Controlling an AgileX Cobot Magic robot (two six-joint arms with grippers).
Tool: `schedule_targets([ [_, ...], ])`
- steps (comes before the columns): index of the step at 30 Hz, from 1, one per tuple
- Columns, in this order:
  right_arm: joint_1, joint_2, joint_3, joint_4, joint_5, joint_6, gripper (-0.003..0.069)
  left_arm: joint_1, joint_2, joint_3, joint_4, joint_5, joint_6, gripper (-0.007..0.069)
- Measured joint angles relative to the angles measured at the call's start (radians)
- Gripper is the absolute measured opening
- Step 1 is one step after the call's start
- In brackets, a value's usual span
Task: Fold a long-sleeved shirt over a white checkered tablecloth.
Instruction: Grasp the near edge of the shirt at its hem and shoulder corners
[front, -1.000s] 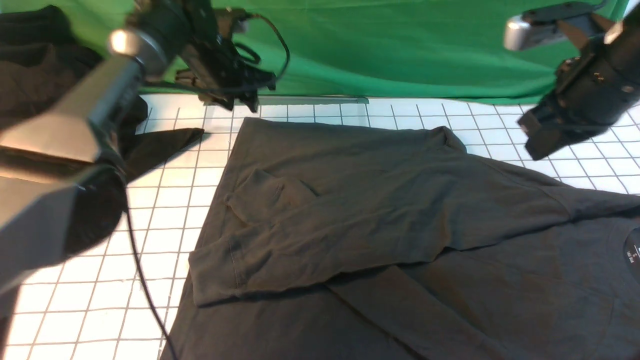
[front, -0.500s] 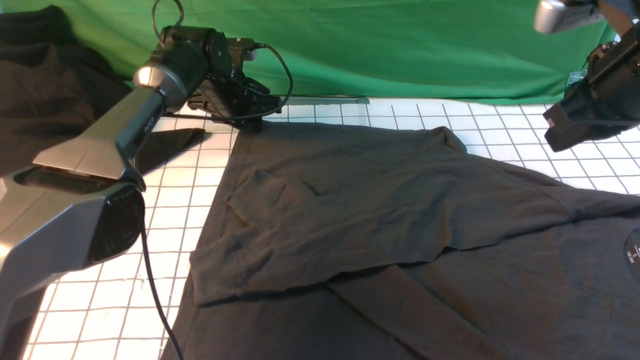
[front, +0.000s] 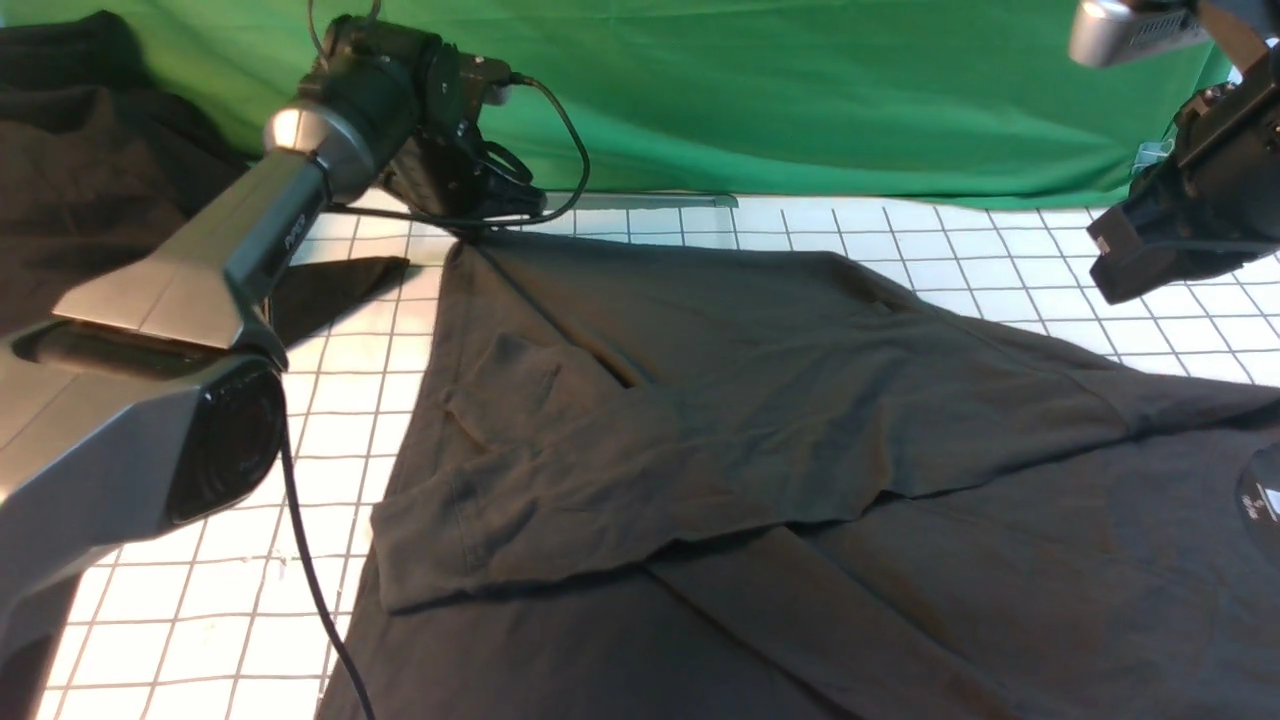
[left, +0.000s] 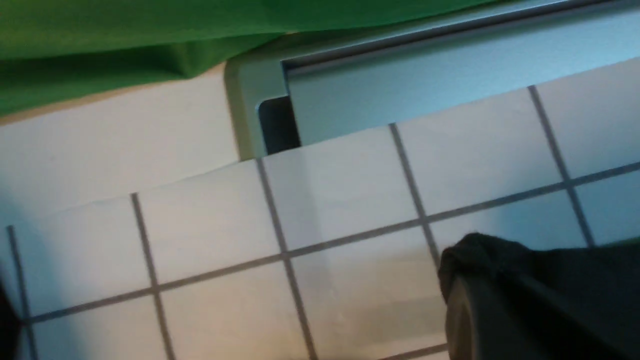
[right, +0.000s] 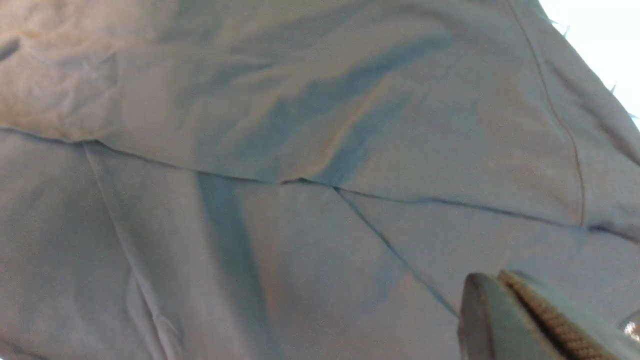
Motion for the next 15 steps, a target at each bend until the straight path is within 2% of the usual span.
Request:
schedule_targets([
  [6,0.000,0.000,0.000,0.000,0.001,0.000,0.0006,0.020,0.001,0.001,0.014,-0.005,-0.014,0.0015],
  [8,0.000,0.000,0.000,0.000,0.001,0.000,0.0006,0.023,0.001,0.001,0.020,-0.006,-0.014,0.0050],
  [11,0.000,0.000,0.000,0.000,0.003,0.000,0.0006,0.022,-0.004,0.001,0.059,0.022,-0.019,0.0139],
  [14,0.000,0.000,0.000,0.000,0.016,0.000,0.0006,0.022,-0.022,0.002,0.130,0.080,-0.051,0.0260],
  [15,0.000,0.000,0.000,0.000,0.025,0.000,0.0006,0.023,-0.048,0.004,0.162,0.112,-0.067,0.0328],
])
